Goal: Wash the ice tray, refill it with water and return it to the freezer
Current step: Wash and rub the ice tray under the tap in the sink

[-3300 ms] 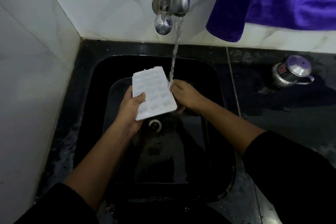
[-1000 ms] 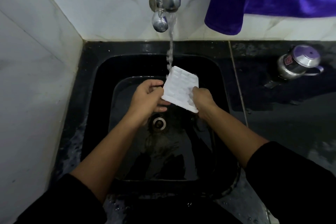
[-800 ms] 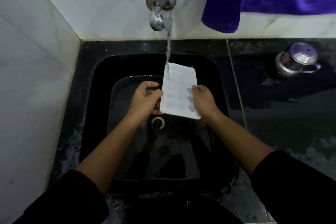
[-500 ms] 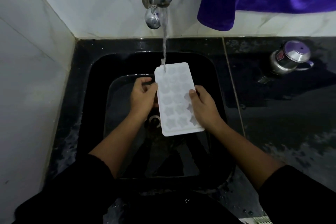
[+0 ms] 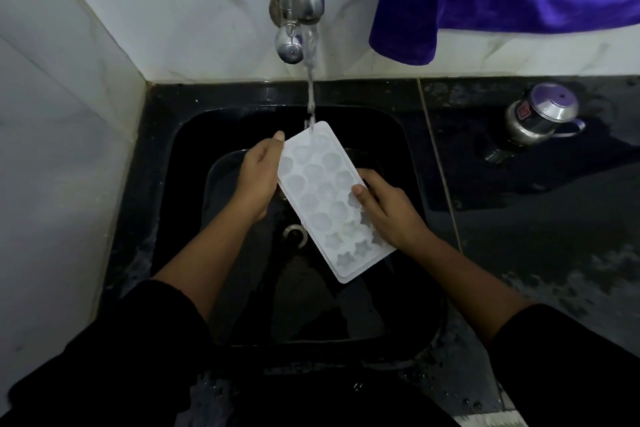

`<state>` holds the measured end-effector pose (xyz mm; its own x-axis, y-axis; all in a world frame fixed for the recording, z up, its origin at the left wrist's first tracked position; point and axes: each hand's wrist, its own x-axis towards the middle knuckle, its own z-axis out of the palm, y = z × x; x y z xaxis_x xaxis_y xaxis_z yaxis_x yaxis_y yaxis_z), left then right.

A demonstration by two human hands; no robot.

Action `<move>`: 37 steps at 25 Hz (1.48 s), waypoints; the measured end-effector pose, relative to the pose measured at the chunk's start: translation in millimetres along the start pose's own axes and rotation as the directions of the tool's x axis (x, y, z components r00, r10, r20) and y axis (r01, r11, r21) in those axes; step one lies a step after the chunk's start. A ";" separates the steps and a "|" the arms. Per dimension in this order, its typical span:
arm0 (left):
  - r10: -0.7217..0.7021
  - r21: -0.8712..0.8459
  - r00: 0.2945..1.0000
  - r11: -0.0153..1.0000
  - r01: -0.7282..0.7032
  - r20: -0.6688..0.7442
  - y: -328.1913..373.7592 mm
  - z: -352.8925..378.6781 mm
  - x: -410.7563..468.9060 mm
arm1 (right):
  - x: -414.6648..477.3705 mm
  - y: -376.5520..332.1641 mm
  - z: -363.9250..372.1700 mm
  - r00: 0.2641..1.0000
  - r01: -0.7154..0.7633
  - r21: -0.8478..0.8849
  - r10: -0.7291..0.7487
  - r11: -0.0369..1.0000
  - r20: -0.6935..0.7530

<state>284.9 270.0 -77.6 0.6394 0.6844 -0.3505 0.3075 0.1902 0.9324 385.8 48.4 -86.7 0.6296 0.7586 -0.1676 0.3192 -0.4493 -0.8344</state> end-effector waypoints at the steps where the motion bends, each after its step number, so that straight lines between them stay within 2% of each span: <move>1: 0.017 0.058 1.000 0.998 -0.018 0.014 2.9 -6.4 1.3 | 3.0 -0.7 0.3 1.000 0.019 -0.022 -0.018 1.000 0.011; 5: -0.044 0.274 0.995 0.962 0.017 0.091 25.2 -25.5 2.0 | 12.9 -6.7 -2.6 0.995 0.091 -0.071 -0.088 0.993 0.047; 9: -0.087 0.483 0.987 0.875 0.009 0.139 45.4 -33.5 -1.2 | 25.4 -15.3 -7.0 0.990 0.131 -0.098 -0.124 0.987 0.074; 12: -0.010 0.441 0.983 0.894 -0.072 0.181 49.7 -48.2 -8.3 | 35.3 -15.0 -2.2 0.993 0.094 0.007 -0.094 0.996 -0.073; 15: 0.033 0.395 0.983 0.913 -0.103 0.180 41.7 -71.7 -16.3 | 44.0 -17.4 11.3 0.983 -0.066 0.238 0.104 0.969 -0.149; 19: -0.008 0.301 0.986 0.953 -0.044 0.169 25.3 -99.5 -31.6 | 52.5 -24.0 32.6 0.941 -0.220 0.567 0.326 0.794 -0.091; 21: -0.057 0.207 0.988 0.978 0.026 0.145 16.1 -112.0 -36.5 | 59.9 -24.2 40.0 0.902 -0.337 0.660 0.431 0.672 0.022; 23: -0.118 0.088 0.985 0.990 0.107 0.123 7.1 -120.6 -39.0 | 64.8 -29.0 41.7 0.886 -0.404 0.691 0.446 0.600 0.130; 27: -0.238 -0.171 0.964 0.951 0.256 0.119 -18.1 -116.5 -40.2 | 72.0 -54.3 16.7 0.907 -0.365 0.657 0.411 0.659 0.092; 31: -0.243 -0.402 0.951 0.864 0.302 0.193 -42.2 -87.2 -33.5 | 66.7 -84.0 -24.2 0.948 -0.284 0.523 0.315 0.803 0.031; 34: -0.283 -0.467 0.926 0.802 0.371 0.250 -43.8 -53.8 -29.9 | 56.7 -96.0 -49.9 0.971 -0.206 0.429 0.238 0.879 -0.022; 37: -0.315 -0.463 0.908 0.784 0.413 0.276 -33.7 -26.1 -28.0 | 51.9 -95.9 -73.5 0.982 -0.145 0.404 0.180 0.903 -0.051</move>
<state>238.3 262.8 -96.9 0.6782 0.3669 -0.6367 0.1787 0.7581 0.6272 440.0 96.1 23.3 0.7118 0.6405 -0.2883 -0.0891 -0.3247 -0.9416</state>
